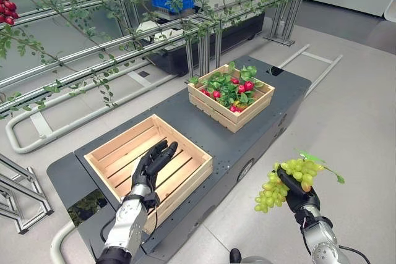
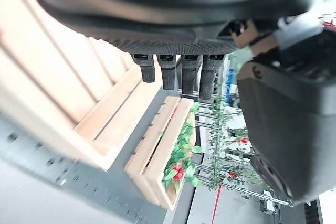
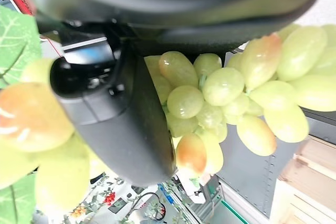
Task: Pick up the fruits from the basket on one side to the basket on the other side
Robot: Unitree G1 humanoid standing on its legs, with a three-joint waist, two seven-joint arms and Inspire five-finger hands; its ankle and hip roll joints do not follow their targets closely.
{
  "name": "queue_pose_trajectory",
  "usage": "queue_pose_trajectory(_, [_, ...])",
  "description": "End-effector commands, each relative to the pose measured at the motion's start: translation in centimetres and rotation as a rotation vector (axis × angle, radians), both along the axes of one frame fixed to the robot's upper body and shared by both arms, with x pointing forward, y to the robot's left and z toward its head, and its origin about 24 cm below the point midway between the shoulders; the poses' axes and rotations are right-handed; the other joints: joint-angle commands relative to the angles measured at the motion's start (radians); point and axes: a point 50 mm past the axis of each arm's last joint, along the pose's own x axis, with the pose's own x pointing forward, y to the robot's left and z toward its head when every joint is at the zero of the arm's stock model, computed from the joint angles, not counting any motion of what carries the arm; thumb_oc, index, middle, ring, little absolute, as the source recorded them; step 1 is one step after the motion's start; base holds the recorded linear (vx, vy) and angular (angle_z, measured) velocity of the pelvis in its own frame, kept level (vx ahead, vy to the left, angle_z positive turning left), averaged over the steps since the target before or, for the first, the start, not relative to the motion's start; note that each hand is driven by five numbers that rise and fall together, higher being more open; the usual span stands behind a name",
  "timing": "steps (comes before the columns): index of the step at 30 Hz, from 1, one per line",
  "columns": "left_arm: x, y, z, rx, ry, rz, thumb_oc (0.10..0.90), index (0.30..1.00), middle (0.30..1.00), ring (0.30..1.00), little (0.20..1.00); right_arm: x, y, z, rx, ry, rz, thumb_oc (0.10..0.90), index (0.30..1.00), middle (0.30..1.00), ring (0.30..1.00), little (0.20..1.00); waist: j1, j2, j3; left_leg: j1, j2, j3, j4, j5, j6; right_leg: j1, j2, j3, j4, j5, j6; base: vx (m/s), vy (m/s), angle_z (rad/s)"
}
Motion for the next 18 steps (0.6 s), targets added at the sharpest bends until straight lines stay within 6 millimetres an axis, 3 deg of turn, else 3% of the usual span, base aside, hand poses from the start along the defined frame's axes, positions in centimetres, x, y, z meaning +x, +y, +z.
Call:
queue_pose_trajectory(1, [1.8, 2.2, 3.7, -0.037, -0.27, 0.135, 0.8, 0.9, 0.9, 0.9, 0.9, 4.9, -0.9, 7.9, -0.05, -0.437, 0.055, 0.4, 0.3, 0.3, 0.3, 0.3, 0.048, -0.023, 0.019, -0.149, -0.086, -0.286, 0.292, -0.131, 0.043, 0.052, -0.008, 0.083, 0.078, -0.097, -0.035, -0.18, 0.148, -0.8])
queue_pose_trajectory(2, [1.4, 2.4, 3.9, -0.044, -0.293, 0.173, 0.8, 0.9, 0.9, 0.9, 0.9, 6.0, -0.4, 8.9, -0.048, -0.472, 0.107, 0.4, 0.3, 0.3, 0.3, 0.3, 0.083, -0.014, 0.025, -0.162, -0.144, -0.42, 0.22, -0.115, 0.058, 0.03, 0.013, 0.142, 0.089, -0.091, -0.033, -0.22, 0.177, -0.89])
queue_pose_trajectory(3, [1.6, 2.4, 4.2, -0.039, -0.312, 0.179, 0.8, 0.9, 0.9, 0.9, 0.9, 6.8, 0.2, 9.6, -0.054, -0.496, 0.129, 0.4, 0.3, 0.3, 0.3, 0.3, 0.098, -0.007, 0.028, -0.168, -0.158, -0.454, 0.188, -0.109, 0.065, 0.013, 0.022, 0.159, 0.1, -0.095, -0.032, -0.26, 0.246, -1.56])
queue_pose_trajectory(5, [2.1, 2.3, 4.7, -0.003, -0.322, 0.151, 0.8, 0.9, 0.9, 0.9, 0.9, 7.6, 0.6, 9.9, -0.056, -0.499, 0.108, 0.4, 0.3, 0.3, 0.3, 0.3, 0.109, 0.008, 0.03, -0.168, -0.16, -0.428, 0.173, -0.123, 0.082, -0.021, 0.017, 0.166, 0.128, -0.105, -0.022, -0.16, 0.231, -1.89])
queue_pose_trajectory(9, [2.6, 2.3, 5.8, -0.004, -0.381, 0.162, 0.8, 0.9, 0.9, 0.9, 0.9, 6.6, 1.3, 8.9, -0.017, -0.487, 0.124, 0.4, 0.3, 0.3, 0.3, 0.3, 0.088, 0.011, 0.015, -0.144, -0.159, -0.413, 0.112, -0.113, 0.093, -0.037, 0.001, 0.179, 0.107, -0.078, 0.007, -0.12, 0.199, -1.14])
queue_pose_trajectory(18, [4.0, 2.1, 8.4, 0.018, -0.49, 0.103, 0.8, 0.9, 0.9, 0.9, 0.9, 5.6, 1.8, 8.1, 0.001, -0.464, 0.136, 0.4, 0.3, 0.3, 0.3, 0.3, 0.037, 0.014, 0.011, -0.115, -0.17, -0.331, 0.109, -0.156, 0.119, -0.084, -0.014, 0.235, 0.095, -0.027, 0.049, -0.13, 0.185, -0.3])
